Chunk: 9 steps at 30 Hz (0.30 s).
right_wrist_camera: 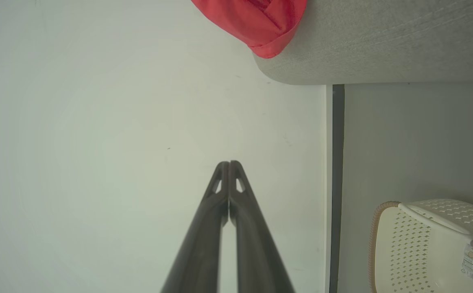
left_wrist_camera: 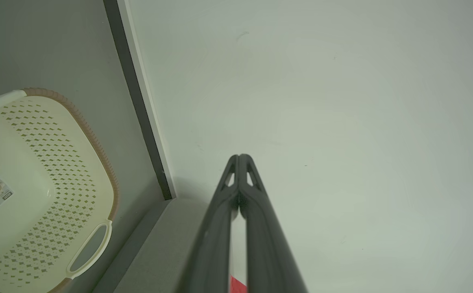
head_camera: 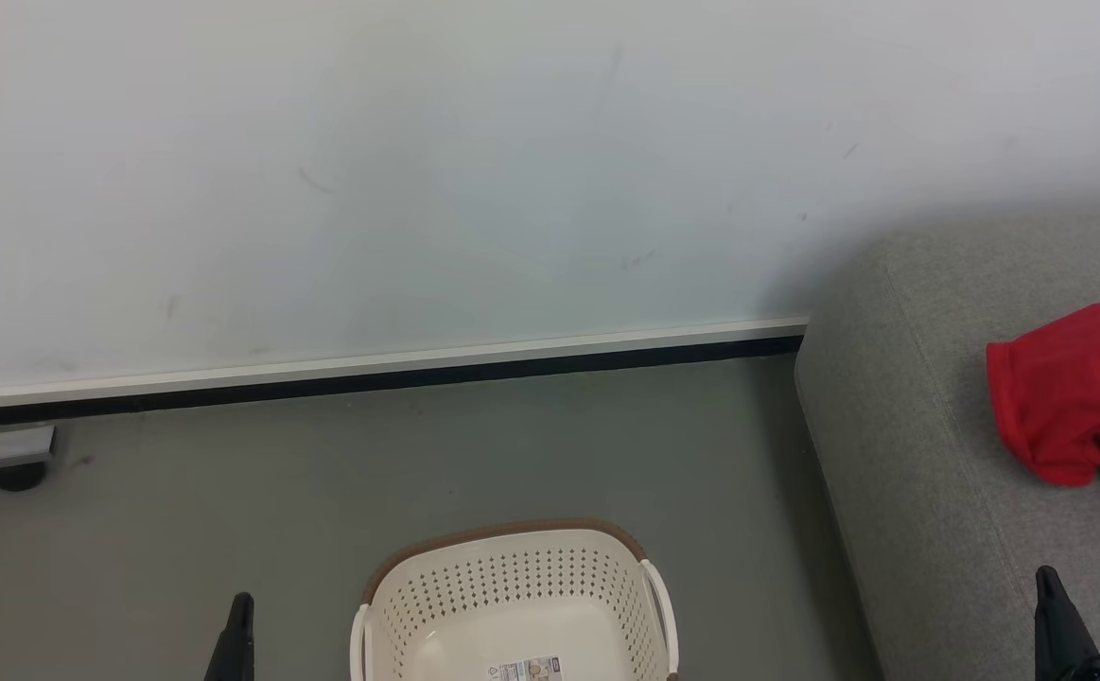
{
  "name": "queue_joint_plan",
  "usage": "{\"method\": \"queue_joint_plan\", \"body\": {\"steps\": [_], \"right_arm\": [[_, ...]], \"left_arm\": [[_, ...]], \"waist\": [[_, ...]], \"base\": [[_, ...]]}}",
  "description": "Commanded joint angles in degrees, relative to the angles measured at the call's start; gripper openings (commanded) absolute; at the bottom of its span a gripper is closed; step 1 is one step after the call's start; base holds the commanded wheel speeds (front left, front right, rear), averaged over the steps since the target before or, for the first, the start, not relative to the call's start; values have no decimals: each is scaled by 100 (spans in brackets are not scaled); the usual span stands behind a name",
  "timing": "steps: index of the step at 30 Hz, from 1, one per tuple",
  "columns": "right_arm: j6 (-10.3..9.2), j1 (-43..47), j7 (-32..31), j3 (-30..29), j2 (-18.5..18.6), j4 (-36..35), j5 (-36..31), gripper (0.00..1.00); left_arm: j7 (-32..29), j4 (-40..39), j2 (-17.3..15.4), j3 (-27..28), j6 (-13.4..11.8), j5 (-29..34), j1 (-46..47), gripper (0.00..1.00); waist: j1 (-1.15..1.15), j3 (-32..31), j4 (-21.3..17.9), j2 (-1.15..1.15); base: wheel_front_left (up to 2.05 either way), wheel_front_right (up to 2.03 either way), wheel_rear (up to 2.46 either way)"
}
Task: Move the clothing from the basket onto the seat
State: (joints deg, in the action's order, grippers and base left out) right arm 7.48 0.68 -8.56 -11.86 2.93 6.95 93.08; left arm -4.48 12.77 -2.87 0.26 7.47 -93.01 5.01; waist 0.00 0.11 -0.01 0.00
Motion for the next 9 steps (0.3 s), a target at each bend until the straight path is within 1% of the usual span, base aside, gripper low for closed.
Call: {"method": "queue_joint_plan", "body": {"steps": [1,9], "right_arm": [[2,69,4,-5,-13,5,35,0],[2,69,4,-5,-13,4,35,0]], "left_arm": [[9,-6,3,22,15,-15,31,0],[10,-6,3,22,15,-15,31,0]], "waist": [[0,0,0,0],[0,0,0,0]], "base": [[0,0,0],[0,0,0]]}}
